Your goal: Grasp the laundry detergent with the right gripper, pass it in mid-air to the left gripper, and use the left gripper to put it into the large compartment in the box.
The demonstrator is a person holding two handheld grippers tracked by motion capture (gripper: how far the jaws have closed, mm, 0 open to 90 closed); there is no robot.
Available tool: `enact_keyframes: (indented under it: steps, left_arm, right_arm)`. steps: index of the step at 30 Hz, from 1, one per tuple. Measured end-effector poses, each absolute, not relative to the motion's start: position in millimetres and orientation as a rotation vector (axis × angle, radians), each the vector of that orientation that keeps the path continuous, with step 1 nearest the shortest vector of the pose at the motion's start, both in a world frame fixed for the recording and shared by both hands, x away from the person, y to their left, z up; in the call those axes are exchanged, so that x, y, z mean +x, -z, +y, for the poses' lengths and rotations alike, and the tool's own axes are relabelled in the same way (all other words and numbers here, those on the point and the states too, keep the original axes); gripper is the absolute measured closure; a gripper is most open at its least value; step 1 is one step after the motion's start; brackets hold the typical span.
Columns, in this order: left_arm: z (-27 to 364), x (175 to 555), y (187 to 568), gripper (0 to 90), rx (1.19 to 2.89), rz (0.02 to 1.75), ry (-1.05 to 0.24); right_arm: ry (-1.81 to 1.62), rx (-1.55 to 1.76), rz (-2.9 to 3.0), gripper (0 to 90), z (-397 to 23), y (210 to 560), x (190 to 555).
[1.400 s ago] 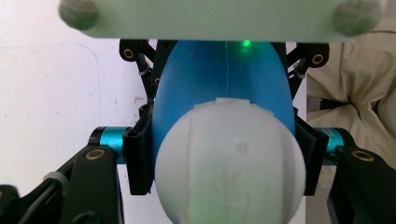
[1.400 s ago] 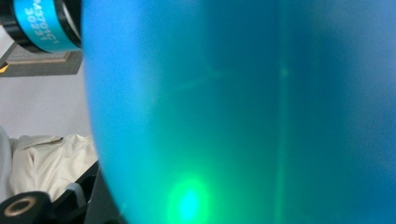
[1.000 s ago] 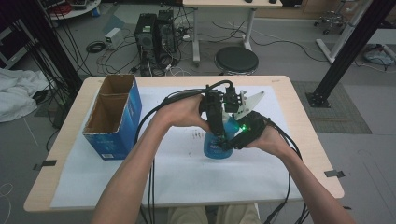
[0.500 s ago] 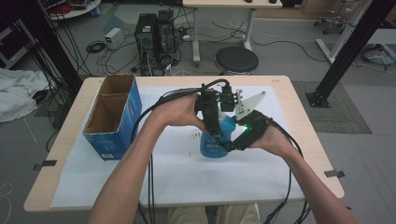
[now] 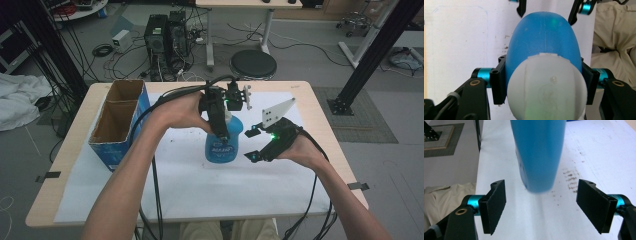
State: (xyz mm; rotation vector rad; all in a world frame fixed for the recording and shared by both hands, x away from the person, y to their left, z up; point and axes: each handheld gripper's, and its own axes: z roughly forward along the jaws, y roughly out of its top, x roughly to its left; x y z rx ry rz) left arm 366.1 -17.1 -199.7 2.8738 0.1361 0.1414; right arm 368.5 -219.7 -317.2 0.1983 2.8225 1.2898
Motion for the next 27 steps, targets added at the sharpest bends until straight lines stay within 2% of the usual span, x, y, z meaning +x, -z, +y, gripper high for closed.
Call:
enact_keyframes:
  steps: [13, 14, 16, 27]
  left_arm:
    - [22, 382, 157, 38.3, 2.863, 0.313, -0.179]
    - [26, 384, 153, 38.3, 2.865, 0.342, -0.183]
    - [34, 388, 145, 38.3, 2.860, 0.382, -0.198]
    - [101, 404, 104, 38.3, 2.764, 0.687, -0.265]
  right_arm:
    - [-1.152, 0.316, 2.809, 22.1, -250, 320, 367]
    - [-1.120, 0.326, 2.807, 21.0, -252, 321, 367]
    - [-1.063, 0.349, 2.797, 12.9, -255, 323, 366]
    - [-0.977, 0.452, 2.767, 12.8, -278, 321, 365]
